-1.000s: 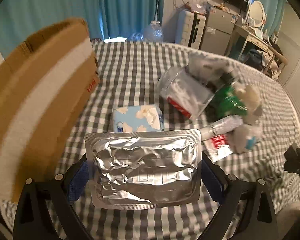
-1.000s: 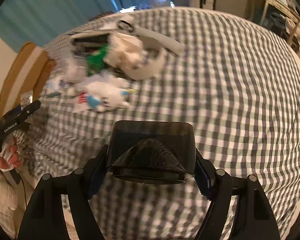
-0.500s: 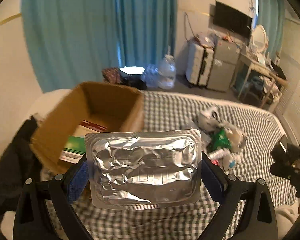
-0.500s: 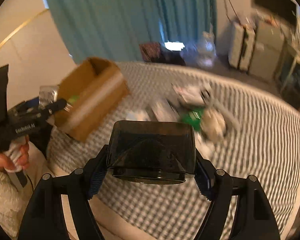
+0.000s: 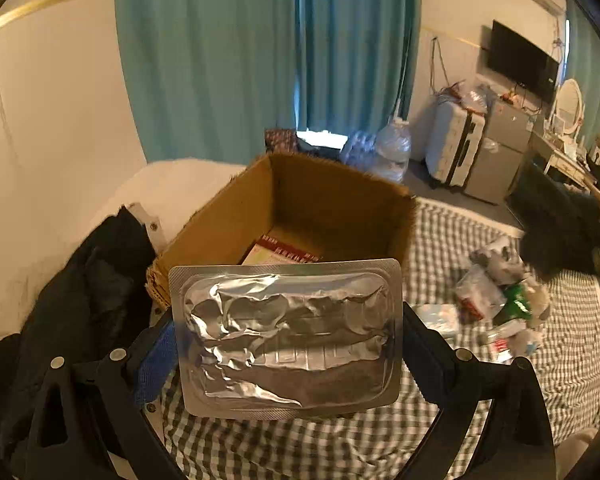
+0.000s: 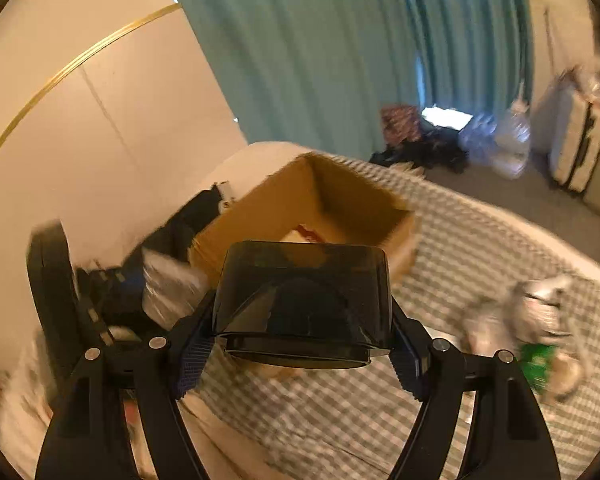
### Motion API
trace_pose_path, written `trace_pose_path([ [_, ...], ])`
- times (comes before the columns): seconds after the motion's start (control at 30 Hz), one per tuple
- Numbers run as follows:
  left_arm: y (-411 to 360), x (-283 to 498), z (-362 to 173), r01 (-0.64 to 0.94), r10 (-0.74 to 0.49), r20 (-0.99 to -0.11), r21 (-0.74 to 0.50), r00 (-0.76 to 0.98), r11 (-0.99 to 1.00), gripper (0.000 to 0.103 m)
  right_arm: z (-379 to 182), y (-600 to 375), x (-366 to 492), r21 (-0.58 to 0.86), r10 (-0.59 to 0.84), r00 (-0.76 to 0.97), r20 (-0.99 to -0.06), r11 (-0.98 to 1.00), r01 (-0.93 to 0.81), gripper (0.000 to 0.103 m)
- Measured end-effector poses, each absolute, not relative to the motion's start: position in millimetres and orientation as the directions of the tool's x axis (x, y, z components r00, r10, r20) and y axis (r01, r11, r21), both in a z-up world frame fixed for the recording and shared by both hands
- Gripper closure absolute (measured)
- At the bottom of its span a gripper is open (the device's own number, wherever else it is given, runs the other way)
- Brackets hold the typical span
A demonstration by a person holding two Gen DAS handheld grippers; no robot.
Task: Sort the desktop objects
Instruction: 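Carry the blister pack and lens cap to the cardboard box and release both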
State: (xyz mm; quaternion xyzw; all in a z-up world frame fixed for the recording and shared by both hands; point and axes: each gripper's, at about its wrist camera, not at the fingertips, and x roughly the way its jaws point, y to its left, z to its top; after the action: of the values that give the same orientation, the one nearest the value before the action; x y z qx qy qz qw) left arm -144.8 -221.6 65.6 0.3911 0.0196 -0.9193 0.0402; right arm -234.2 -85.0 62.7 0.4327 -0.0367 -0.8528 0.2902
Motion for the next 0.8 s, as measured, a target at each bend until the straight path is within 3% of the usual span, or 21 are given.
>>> trace_pose_path([
  [0.13,-231.8,-165.6,38.5,0.079,-0.052,-0.748,-0.001,-0.662,-0.997,0.004,35.6,-126.6,-280.0,0.299,-0.491,-0.403,-0.773,-0.841,0.451,0.027],
  [0.3,-240.6,-178.3,22.5,0.080,-0.017,-0.748,-0.048,-0.663,-0.996,0.003,19.3,-149.7,-314.3,0.343,-0.518,-0.364,-0.774,-0.827,0.446,0.026],
  [0.33,-241.4,-178.9,21.4,0.079,-0.007,-0.746,-0.061,-0.666,-0.995,0.002,19.2,-152.0,-319.3,0.362,-0.531,-0.360,-0.767,-0.822,0.441,0.023],
  [0.37,-242.4,-180.4,20.6,0.092,-0.016,-0.750,-0.060,-0.661,-0.994,0.000,20.3,-153.7,-323.4,0.369,-0.536,-0.364,-0.762,-0.821,0.436,0.011],
  [0.43,-243.3,-182.8,17.7,0.120,-0.054,-0.759,-0.032,-0.648,-0.992,0.000,27.3,-149.2,-325.7,0.327,-0.494,-0.438,-0.751,-0.854,0.404,0.000],
  [0.6,-248.3,-175.5,18.2,0.159,-0.084,-0.750,-0.029,-0.656,-0.987,0.000,49.4,-122.1,-316.9,0.380,-0.541,-0.532,-0.652,-0.839,0.389,0.000],
  [0.8,-234.4,-140.9,43.8,0.166,-0.077,-0.709,-0.057,-0.701,-0.985,0.000,57.3,-52.4,-276.4,0.325,-0.462,-0.614,-0.640,-0.887,0.330,0.000],
])
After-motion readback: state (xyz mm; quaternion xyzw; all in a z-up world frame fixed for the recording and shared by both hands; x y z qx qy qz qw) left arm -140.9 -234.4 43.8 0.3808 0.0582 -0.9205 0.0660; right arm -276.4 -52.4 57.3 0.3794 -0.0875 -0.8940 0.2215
